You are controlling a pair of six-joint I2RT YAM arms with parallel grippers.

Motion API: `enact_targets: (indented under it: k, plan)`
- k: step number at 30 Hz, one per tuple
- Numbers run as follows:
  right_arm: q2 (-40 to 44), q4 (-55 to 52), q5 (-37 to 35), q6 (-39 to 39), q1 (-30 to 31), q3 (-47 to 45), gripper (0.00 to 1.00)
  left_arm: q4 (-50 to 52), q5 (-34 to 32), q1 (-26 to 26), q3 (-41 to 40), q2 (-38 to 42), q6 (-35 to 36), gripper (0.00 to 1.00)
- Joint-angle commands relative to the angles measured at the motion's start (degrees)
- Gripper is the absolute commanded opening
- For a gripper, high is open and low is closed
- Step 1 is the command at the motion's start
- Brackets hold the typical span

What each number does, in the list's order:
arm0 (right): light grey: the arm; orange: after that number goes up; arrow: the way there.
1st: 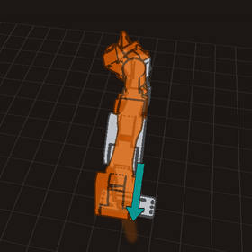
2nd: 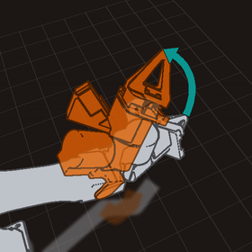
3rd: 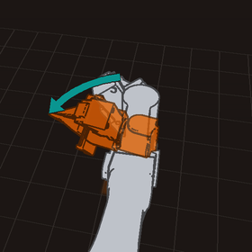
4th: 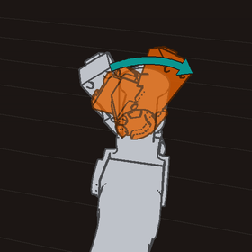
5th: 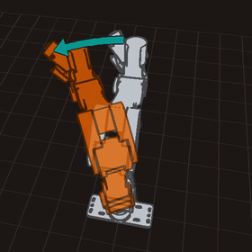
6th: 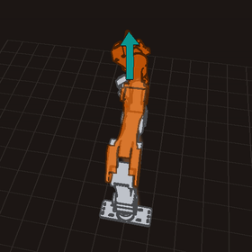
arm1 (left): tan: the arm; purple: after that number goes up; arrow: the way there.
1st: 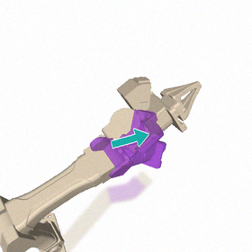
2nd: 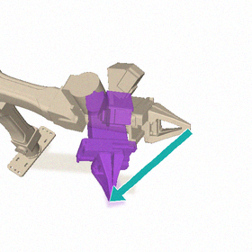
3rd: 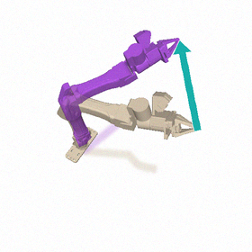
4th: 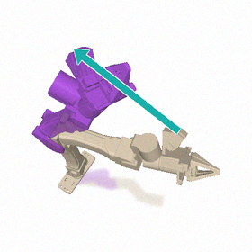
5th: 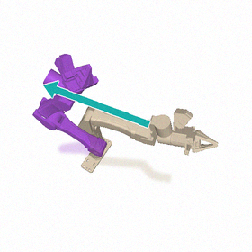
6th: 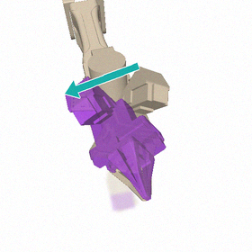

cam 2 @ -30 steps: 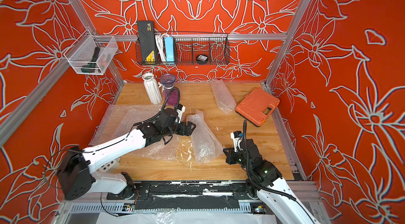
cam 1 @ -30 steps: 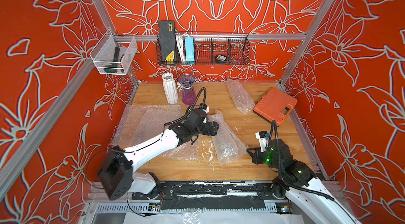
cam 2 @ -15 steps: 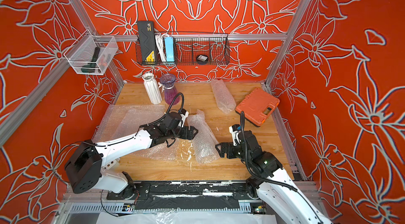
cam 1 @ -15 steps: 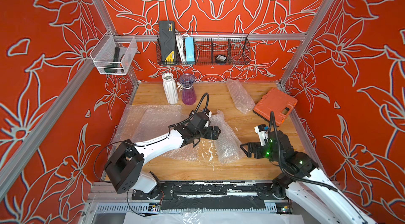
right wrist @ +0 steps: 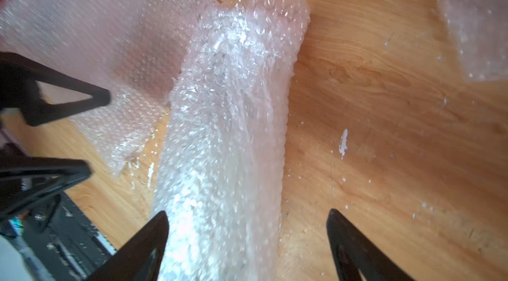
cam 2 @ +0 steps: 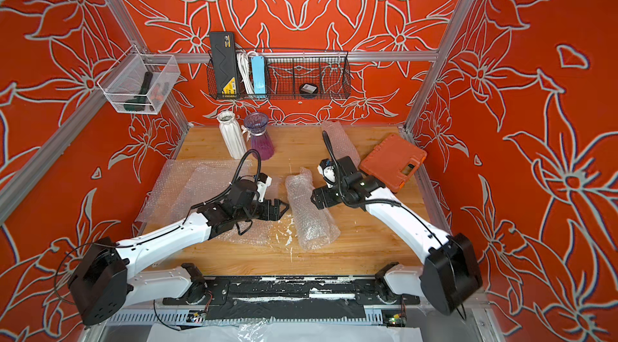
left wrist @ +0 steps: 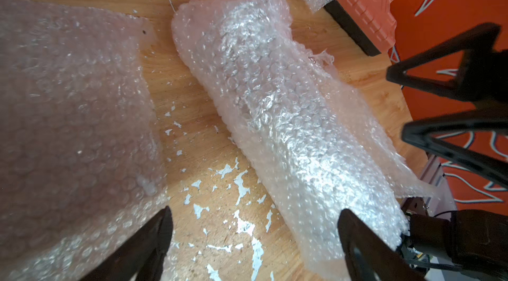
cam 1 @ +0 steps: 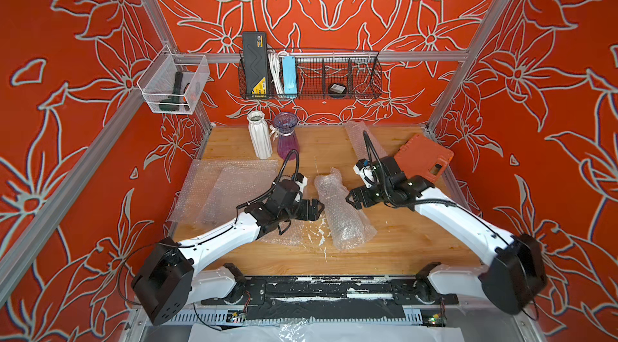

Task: Unwrap the vase from the bubble wrap
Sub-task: Unwrap the bubble wrap at the center of the board.

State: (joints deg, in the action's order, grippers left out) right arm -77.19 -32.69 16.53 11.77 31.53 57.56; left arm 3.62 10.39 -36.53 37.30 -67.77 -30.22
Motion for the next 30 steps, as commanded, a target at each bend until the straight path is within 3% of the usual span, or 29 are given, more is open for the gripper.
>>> enact_targets:
  k: [1,6,14,20,30]
  plan:
    - [-3.51,-0.43,-0.19,-5.22,0.21,3.07,0.86,-1.67,2.1,1.06,-0.84,1.33,-0.47,0.91]
    - [-8.47,1.82,1.1,-5.45,0.2,5.49,0.78,-8.47,5.28,1.83,-1.19,-1.0,-4.33,0.88]
    - [-12.55,3.28,0.73,-5.26,0.28,6.17,0.66,-15.57,8.89,1.73,5.42,-12.18,-9.07,0.85]
    - [-12.57,5.41,0.47,-4.43,0.29,4.66,0.33,-15.28,4.22,0.59,8.18,-18.21,-11.2,0.83]
    - [-11.09,5.94,0.52,-4.65,0.24,3.54,0.05,-13.9,1.24,-0.54,12.99,-25.3,-10.83,0.67]
